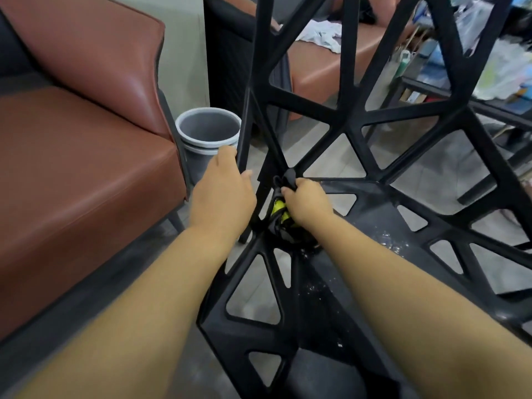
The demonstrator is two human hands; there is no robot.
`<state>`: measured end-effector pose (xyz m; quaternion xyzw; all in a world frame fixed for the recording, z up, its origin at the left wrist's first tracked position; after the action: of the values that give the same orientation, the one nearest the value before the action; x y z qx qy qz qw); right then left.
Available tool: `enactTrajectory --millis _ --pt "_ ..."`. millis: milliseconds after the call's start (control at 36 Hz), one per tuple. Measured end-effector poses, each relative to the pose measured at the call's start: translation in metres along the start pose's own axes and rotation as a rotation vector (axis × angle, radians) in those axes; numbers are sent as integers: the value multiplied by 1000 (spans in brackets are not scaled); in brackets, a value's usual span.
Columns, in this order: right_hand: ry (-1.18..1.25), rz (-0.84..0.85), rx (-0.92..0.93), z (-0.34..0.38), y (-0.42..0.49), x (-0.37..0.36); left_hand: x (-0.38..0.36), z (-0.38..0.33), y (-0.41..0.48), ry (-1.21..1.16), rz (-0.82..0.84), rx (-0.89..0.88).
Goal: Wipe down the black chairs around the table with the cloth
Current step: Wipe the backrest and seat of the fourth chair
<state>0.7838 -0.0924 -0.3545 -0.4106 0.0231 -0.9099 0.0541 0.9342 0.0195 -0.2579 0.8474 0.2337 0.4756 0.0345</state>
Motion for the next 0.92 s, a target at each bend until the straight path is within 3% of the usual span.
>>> enactTrajectory --millis 194,417,917 --pt "-75 74 98 -8 -43 3 -1 4 -1 46 -7 2" --pt "-72 -92 -94 0 8 9 0 6 -3 44 -43 12" --pt "-197 262 129 34 -101 4 7 9 -6 -52 -131 -26"
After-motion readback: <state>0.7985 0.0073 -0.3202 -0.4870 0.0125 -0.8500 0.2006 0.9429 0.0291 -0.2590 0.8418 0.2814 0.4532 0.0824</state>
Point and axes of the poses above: each hand's wrist, its own y-axis towards the middle knuckle, its own x-axis out of the back of the hand, z = x × y, the point moved 7 cm from there along y, towards the middle knuckle, and after that the axes turned 9 degrees about y, right-handed, at the moved point
